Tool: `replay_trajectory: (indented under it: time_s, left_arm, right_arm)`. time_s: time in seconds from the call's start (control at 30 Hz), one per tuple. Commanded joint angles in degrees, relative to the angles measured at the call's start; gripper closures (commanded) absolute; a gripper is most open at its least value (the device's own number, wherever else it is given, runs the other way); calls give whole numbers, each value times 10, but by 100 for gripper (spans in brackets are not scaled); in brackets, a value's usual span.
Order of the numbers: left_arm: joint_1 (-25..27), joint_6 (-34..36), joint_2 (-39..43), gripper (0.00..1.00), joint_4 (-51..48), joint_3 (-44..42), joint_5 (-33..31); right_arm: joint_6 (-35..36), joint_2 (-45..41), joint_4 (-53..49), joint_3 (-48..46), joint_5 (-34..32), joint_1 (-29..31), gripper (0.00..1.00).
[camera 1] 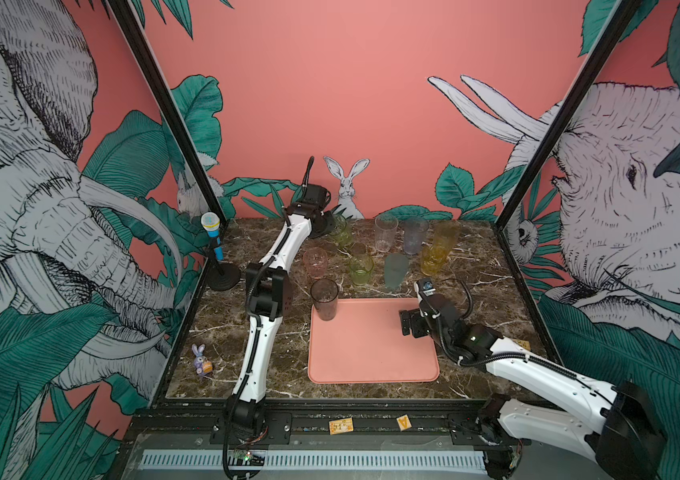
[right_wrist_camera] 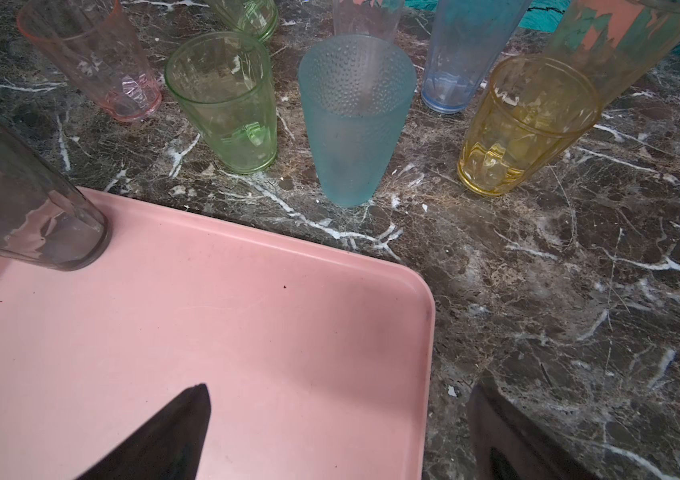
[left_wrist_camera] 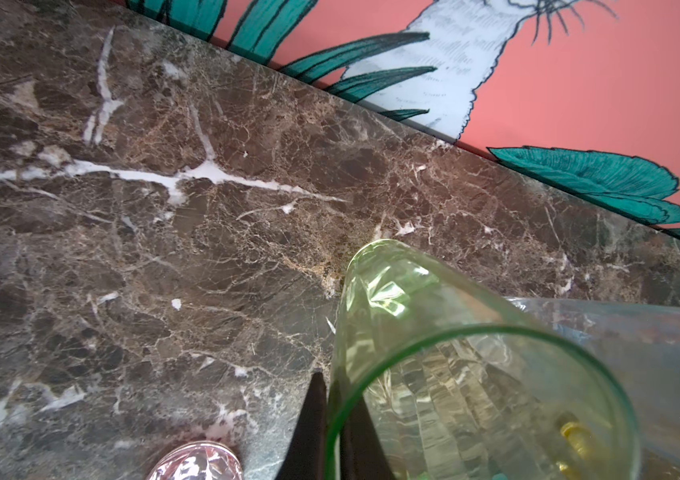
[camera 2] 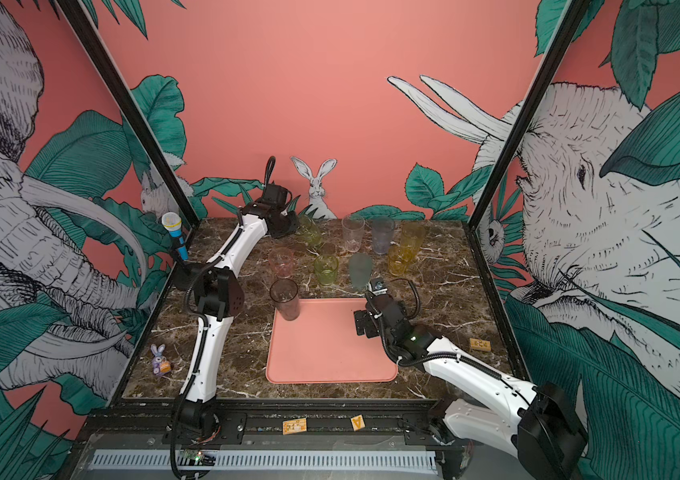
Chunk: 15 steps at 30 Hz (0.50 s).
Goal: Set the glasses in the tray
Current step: 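Close left gripper on the green glass and lift it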
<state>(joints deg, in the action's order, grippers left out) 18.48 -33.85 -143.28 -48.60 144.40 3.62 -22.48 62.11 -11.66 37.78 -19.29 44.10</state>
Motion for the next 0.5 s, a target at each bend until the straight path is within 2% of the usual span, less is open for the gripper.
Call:
replay_trajectory:
  time_s: [0.0,0.47]
  left_arm:
    - [-3,5,43,100,-8,1,8]
    - [-3,34,171,100,-39,-87,2]
  right_arm:
    - [-2,-6,8,13,-7,-1,1]
    - [-5,-24,14,0,-7,-1,1]
